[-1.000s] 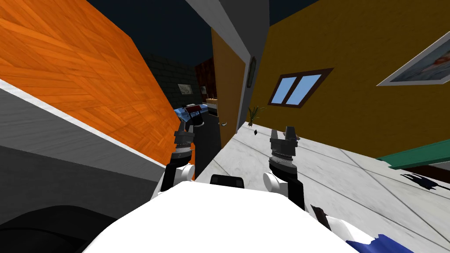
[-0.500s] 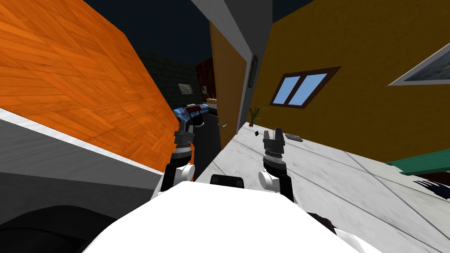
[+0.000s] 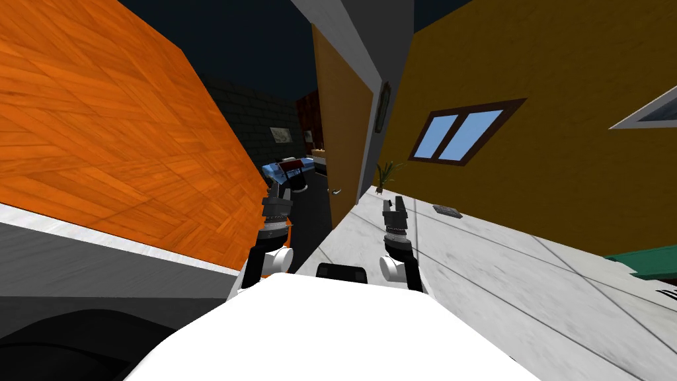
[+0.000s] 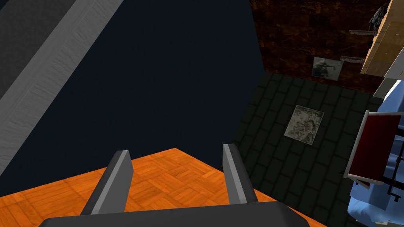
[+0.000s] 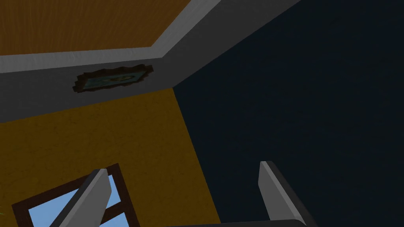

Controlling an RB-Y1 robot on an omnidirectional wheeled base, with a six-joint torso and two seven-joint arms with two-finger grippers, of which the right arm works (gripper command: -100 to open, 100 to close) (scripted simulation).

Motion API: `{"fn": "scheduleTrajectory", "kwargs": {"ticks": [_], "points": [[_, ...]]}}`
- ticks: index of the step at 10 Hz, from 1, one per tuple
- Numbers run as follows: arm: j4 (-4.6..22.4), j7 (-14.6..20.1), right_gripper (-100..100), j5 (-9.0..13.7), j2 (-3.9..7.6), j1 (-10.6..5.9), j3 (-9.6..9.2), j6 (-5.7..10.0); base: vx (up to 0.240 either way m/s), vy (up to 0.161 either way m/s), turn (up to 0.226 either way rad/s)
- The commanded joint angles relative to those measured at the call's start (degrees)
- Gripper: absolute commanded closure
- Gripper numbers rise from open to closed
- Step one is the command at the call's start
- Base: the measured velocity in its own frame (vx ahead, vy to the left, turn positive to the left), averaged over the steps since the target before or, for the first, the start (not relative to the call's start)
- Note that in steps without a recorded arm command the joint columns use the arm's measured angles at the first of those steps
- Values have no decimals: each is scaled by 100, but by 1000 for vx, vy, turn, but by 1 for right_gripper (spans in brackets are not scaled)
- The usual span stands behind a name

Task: Push the door open

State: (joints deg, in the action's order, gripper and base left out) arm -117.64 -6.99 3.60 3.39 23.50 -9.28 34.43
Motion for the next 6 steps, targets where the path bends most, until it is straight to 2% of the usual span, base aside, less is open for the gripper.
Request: {"fn": "scheduleTrajectory", "kwargs": {"ticks": [1,6], "points": [[227,56,-100,8,40,-118,-143,-30,148,-43,45],[941,167,-100,0,105,-390,-550,65,97,-38,34]]}}
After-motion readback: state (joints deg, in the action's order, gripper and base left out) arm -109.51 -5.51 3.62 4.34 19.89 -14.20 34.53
